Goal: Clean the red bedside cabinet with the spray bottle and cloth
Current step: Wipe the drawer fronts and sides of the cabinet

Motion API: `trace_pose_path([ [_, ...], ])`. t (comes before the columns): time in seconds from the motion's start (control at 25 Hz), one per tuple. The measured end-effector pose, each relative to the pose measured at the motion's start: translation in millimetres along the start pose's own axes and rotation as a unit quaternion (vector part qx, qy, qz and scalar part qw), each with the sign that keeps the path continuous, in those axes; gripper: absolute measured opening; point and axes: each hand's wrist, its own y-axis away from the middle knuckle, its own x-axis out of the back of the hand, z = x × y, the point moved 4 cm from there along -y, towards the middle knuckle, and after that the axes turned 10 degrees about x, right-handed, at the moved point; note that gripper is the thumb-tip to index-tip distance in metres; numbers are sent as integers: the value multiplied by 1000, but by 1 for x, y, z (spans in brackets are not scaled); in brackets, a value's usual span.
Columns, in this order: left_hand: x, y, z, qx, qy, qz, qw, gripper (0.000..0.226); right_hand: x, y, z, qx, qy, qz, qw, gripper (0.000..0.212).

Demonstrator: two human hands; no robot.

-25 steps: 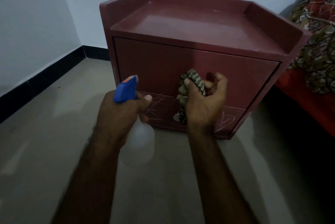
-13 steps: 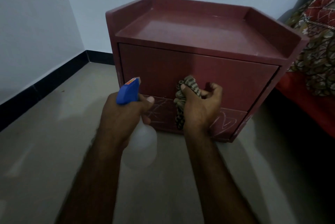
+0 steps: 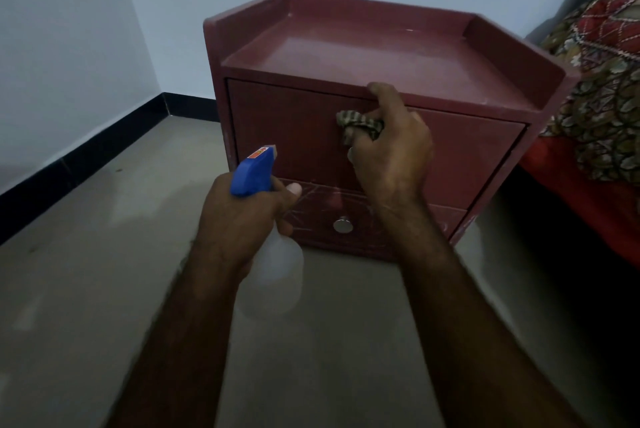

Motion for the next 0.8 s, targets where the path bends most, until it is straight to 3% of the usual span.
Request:
trace_pose_path([
  [0.04,-1,1,0,-2,8,-1,1000,20,3,-4,5,9,-4,-11,1000,59],
  [0.16,1,1,4,-5,7,9,1000,17,14,8,32,-108,-131,37,985,47],
  [0.28,0,-2,3,-4,1,14,1000,12,6,16,25,-46,-45,22,998,44],
  [0.36,-4,-1,4,-3,12,10,1000,13,6,8,32,-44,-91,8,995,48],
  [0.48,-12,4,5,-1,11,8,1000,14,3,25,55,-192,-287,70,936,50],
  [0.56,-16,4,5,0,7,0,1000,14,-3,41,55,-239,-306,110,915,47],
  [0.68,-15,4,5,-14,4,-1,1000,14,-5,31,37,-156,-210,117,958,42],
  [0.8,-13,3,1,-19,7,1,1000,18,-3,15,9,48,12,83,995,52],
])
